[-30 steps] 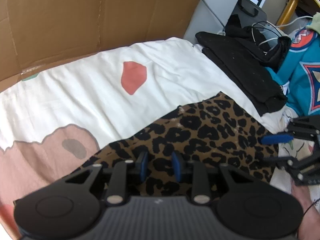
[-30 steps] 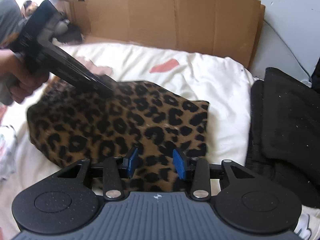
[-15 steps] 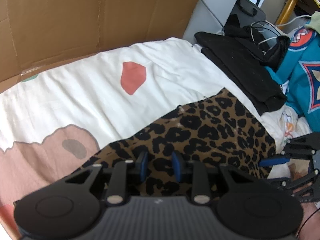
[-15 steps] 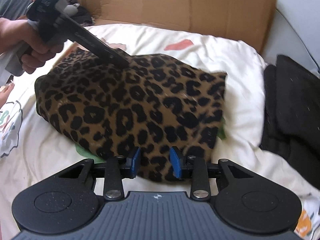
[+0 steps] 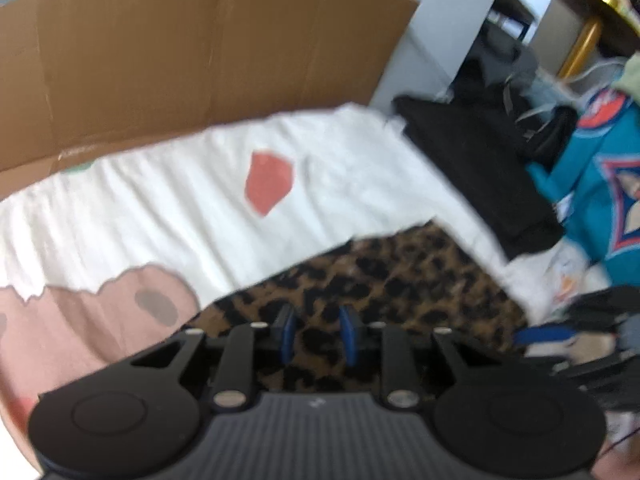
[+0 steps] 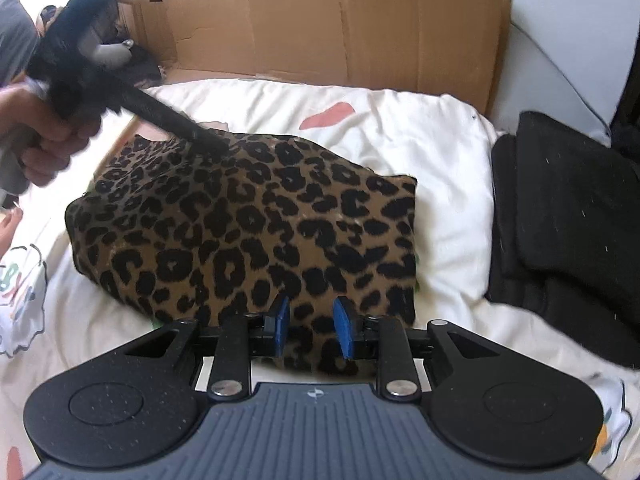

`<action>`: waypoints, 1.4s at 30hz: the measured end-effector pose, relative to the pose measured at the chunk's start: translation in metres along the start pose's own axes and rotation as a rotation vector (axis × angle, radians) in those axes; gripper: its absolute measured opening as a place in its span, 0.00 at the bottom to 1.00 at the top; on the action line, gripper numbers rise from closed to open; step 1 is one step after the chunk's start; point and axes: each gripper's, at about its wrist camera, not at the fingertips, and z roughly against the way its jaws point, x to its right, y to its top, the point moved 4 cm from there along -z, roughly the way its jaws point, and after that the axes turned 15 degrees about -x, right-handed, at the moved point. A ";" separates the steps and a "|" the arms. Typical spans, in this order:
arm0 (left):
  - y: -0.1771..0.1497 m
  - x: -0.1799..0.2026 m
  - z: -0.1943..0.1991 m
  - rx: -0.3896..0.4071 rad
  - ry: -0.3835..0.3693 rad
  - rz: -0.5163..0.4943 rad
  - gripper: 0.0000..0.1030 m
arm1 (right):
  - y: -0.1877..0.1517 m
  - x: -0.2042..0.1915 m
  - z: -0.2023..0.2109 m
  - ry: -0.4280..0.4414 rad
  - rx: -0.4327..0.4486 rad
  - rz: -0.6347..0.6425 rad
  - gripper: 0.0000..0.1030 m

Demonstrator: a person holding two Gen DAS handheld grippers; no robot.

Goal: Fold clothes

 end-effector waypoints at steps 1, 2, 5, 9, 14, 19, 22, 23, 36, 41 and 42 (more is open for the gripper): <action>0.000 0.001 0.006 0.009 0.000 0.000 0.25 | 0.001 0.000 -0.002 -0.002 -0.002 -0.001 0.30; 0.001 0.003 0.011 0.014 -0.007 0.003 0.25 | 0.001 0.000 -0.003 -0.003 -0.005 -0.002 0.30; -0.003 0.011 0.021 0.008 -0.064 0.019 0.25 | 0.003 -0.001 -0.009 -0.008 -0.012 -0.006 0.31; -0.012 0.034 0.018 -0.014 -0.108 -0.013 0.24 | 0.005 -0.001 -0.016 -0.014 -0.021 -0.011 0.31; -0.031 0.058 0.004 -0.065 -0.141 -0.050 0.24 | 0.007 -0.001 -0.022 -0.016 -0.029 -0.017 0.31; -0.051 0.073 -0.020 -0.149 -0.099 -0.145 0.22 | 0.006 0.001 -0.024 -0.005 -0.030 -0.025 0.31; -0.061 0.070 -0.028 -0.185 -0.088 -0.167 0.18 | 0.006 0.003 -0.025 0.002 -0.030 -0.029 0.31; -0.064 0.067 -0.029 -0.193 -0.084 -0.171 0.16 | 0.006 0.003 -0.025 0.004 -0.031 -0.031 0.31; -0.080 0.033 -0.019 -0.269 -0.087 -0.167 0.06 | 0.004 0.005 -0.028 0.013 -0.032 -0.033 0.31; -0.085 0.023 -0.013 -0.306 -0.086 -0.151 0.06 | 0.004 0.005 -0.028 0.009 -0.032 -0.028 0.31; -0.086 0.022 -0.010 -0.310 -0.078 -0.157 0.06 | 0.004 0.005 -0.028 0.008 -0.032 -0.027 0.31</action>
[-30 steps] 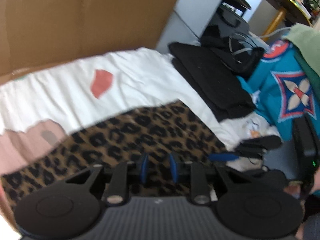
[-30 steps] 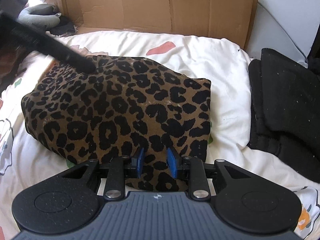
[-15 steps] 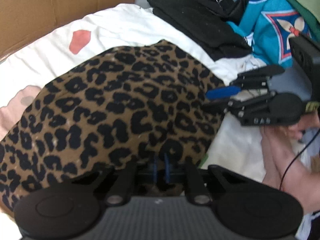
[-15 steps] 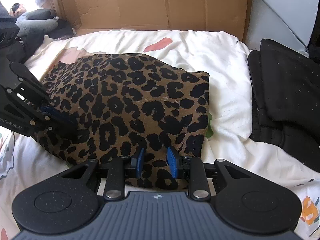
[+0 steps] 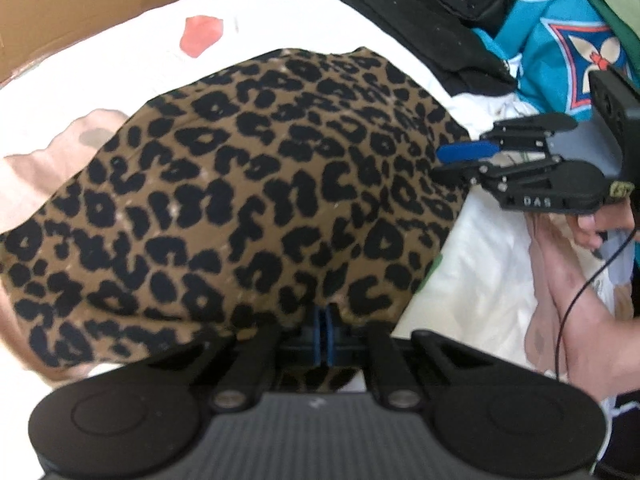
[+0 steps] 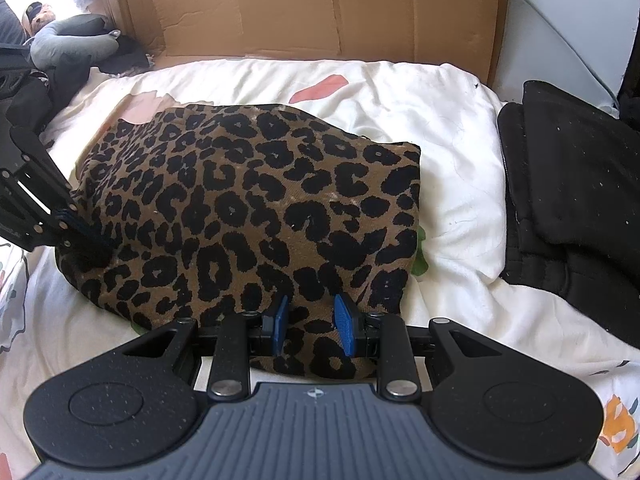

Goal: Fold clothes

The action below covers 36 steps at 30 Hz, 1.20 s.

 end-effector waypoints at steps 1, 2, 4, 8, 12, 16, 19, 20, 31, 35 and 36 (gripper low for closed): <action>-0.002 -0.001 0.002 -0.005 0.009 -0.005 0.06 | 0.000 0.000 0.000 -0.001 0.000 0.001 0.31; -0.004 -0.001 0.005 -0.007 0.015 -0.008 0.06 | 0.000 0.000 0.000 -0.002 0.000 0.002 0.31; -0.007 -0.002 0.014 -0.003 0.019 -0.013 0.06 | 0.000 -0.001 0.000 -0.003 0.000 0.004 0.31; -0.006 -0.004 0.030 0.031 0.039 -0.014 0.06 | 0.000 -0.001 -0.001 -0.005 0.000 0.004 0.31; -0.010 0.000 0.024 0.026 0.061 -0.037 0.07 | 0.000 -0.001 -0.001 -0.007 -0.001 0.003 0.31; -0.015 0.005 0.014 0.009 0.078 -0.061 0.08 | 0.000 -0.002 -0.001 -0.007 -0.001 0.005 0.31; -0.024 0.000 0.009 -0.024 0.097 -0.053 0.08 | 0.000 -0.002 -0.001 -0.008 0.000 0.009 0.31; -0.028 -0.003 0.008 -0.037 0.104 -0.048 0.08 | 0.000 -0.002 -0.001 -0.007 0.000 0.009 0.31; -0.034 -0.007 0.028 0.009 0.056 -0.023 0.08 | -0.001 0.000 0.000 -0.003 -0.001 0.001 0.31; -0.028 0.001 0.027 0.027 0.042 -0.048 0.08 | -0.001 -0.001 0.000 -0.006 -0.002 0.002 0.32; -0.028 0.002 0.022 0.016 0.052 -0.057 0.08 | -0.001 -0.001 0.000 -0.006 -0.002 0.002 0.31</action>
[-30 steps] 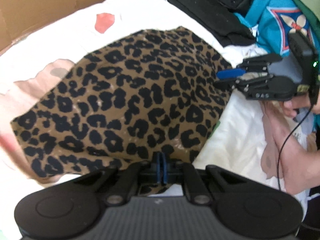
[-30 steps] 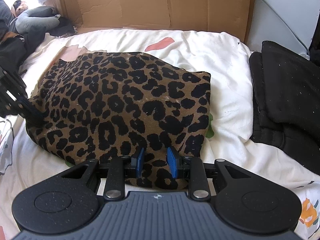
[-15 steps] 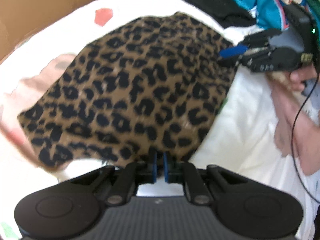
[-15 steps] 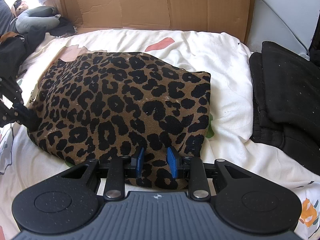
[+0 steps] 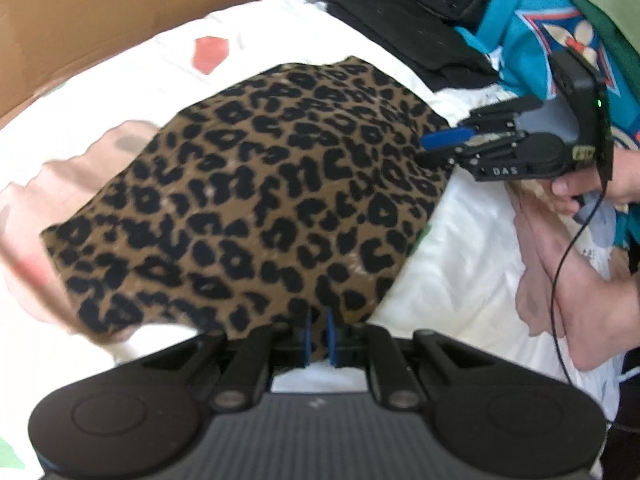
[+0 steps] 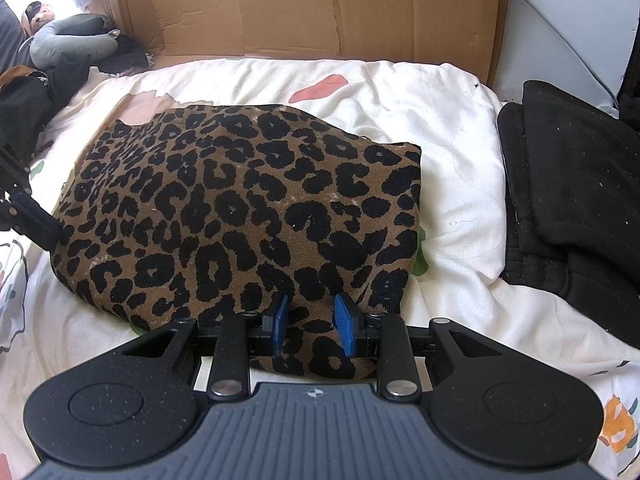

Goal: Fold clothes

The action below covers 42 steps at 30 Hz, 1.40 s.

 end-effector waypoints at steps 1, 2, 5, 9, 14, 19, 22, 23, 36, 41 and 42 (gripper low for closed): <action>0.000 0.001 -0.005 -0.011 0.009 -0.010 0.08 | 0.000 0.000 0.000 -0.001 0.000 0.000 0.31; 0.001 0.002 -0.011 -0.023 0.019 -0.019 0.10 | 0.000 0.000 0.000 -0.002 0.000 -0.001 0.32; 0.000 0.004 -0.023 -0.044 0.038 -0.032 0.06 | 0.001 0.000 0.001 -0.001 -0.002 -0.005 0.32; -0.001 -0.002 -0.020 -0.057 0.041 0.013 0.06 | 0.002 0.005 0.012 0.030 0.020 -0.067 0.32; -0.001 -0.013 -0.008 -0.080 0.037 0.101 0.07 | -0.005 0.012 0.031 0.062 0.035 -0.145 0.32; 0.000 -0.023 0.005 -0.104 0.034 0.188 0.13 | -0.015 0.017 0.044 0.104 0.015 -0.214 0.32; 0.000 -0.029 0.012 -0.119 0.032 0.241 0.21 | -0.023 0.029 0.046 0.172 0.004 -0.313 0.32; 0.000 -0.031 0.015 -0.123 0.031 0.258 0.28 | -0.027 0.033 0.045 0.196 0.008 -0.352 0.32; 0.006 -0.027 0.035 -0.166 0.061 0.417 0.32 | -0.066 0.079 -0.001 0.515 0.037 -0.797 0.32; 0.004 -0.021 0.040 -0.146 0.057 0.499 0.33 | -0.073 0.087 -0.012 0.636 0.057 -0.934 0.32; 0.003 -0.020 0.040 -0.142 0.056 0.518 0.33 | -0.073 0.087 -0.015 0.644 0.060 -0.941 0.32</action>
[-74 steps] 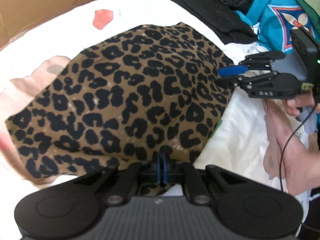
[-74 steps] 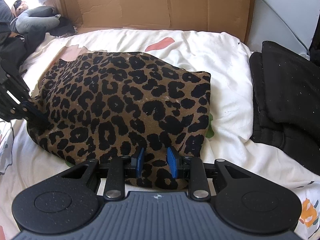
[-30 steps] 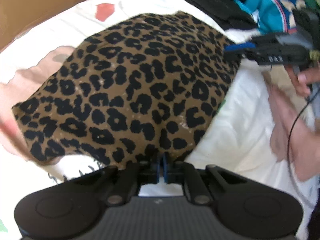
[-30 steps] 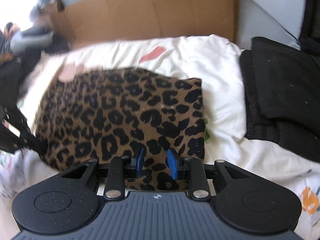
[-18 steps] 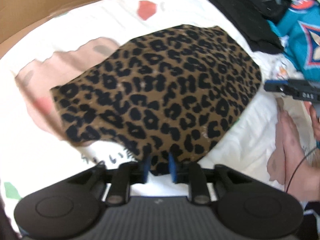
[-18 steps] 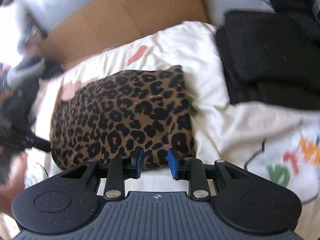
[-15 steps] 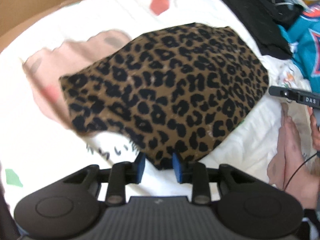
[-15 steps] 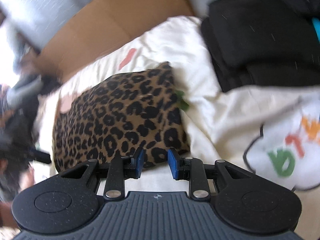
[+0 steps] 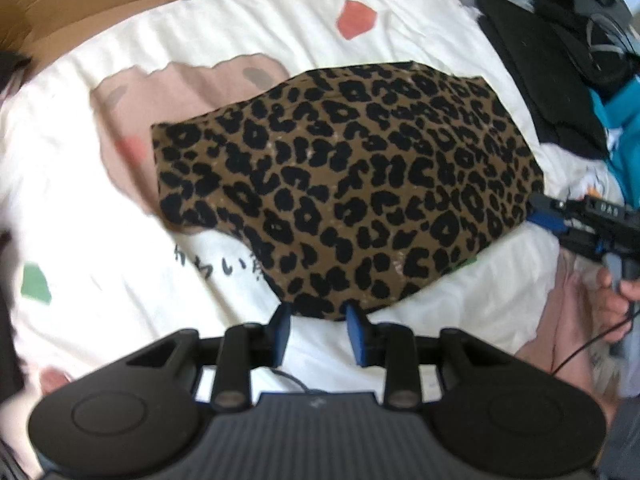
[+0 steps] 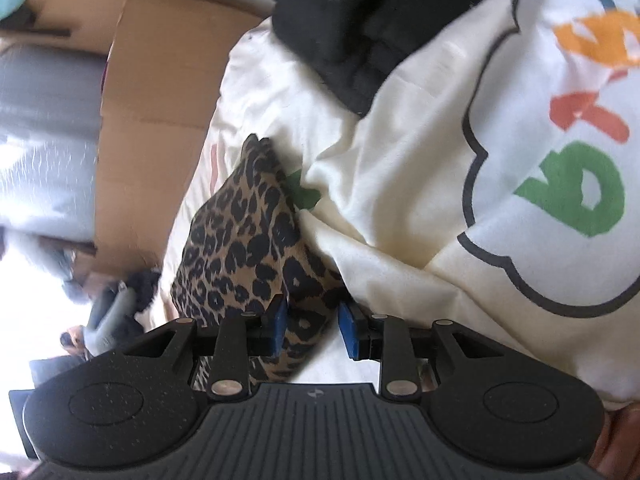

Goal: Fold clothes

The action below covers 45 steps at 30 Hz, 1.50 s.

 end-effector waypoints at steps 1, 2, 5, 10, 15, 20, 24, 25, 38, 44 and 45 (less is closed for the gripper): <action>-0.001 0.001 0.001 0.005 0.000 0.014 0.32 | 0.001 0.001 -0.002 0.007 0.001 -0.006 0.33; -0.002 0.002 0.001 0.017 0.008 0.017 0.33 | 0.001 0.003 -0.004 0.019 0.005 -0.018 0.33; -0.005 -0.001 -0.002 0.056 0.023 0.073 0.33 | 0.002 0.008 -0.004 0.078 0.015 -0.059 0.21; -0.014 -0.012 -0.018 0.115 0.002 0.204 0.32 | 0.003 0.001 0.004 0.118 0.027 -0.030 0.11; -0.030 -0.011 -0.037 0.197 -0.027 0.283 0.32 | 0.004 -0.002 0.005 0.108 0.026 -0.008 0.11; -0.037 -0.014 -0.053 0.232 -0.110 0.411 0.36 | 0.004 0.001 0.001 0.087 0.020 -0.009 0.17; -0.035 -0.009 -0.061 0.266 -0.120 0.423 0.44 | 0.002 0.000 -0.001 0.069 0.012 0.011 0.19; -0.034 -0.009 -0.063 0.270 -0.124 0.423 0.45 | 0.001 0.001 -0.003 0.065 0.009 0.013 0.20; -0.028 -0.017 -0.077 0.342 -0.142 0.329 0.51 | 0.001 0.007 -0.008 0.070 0.024 0.013 0.20; -0.029 -0.025 -0.077 0.359 -0.205 0.310 0.28 | 0.003 -0.003 -0.003 0.068 0.033 0.043 0.10; -0.031 -0.025 -0.078 0.354 -0.223 0.321 0.25 | 0.004 -0.005 -0.002 0.072 0.036 0.048 0.10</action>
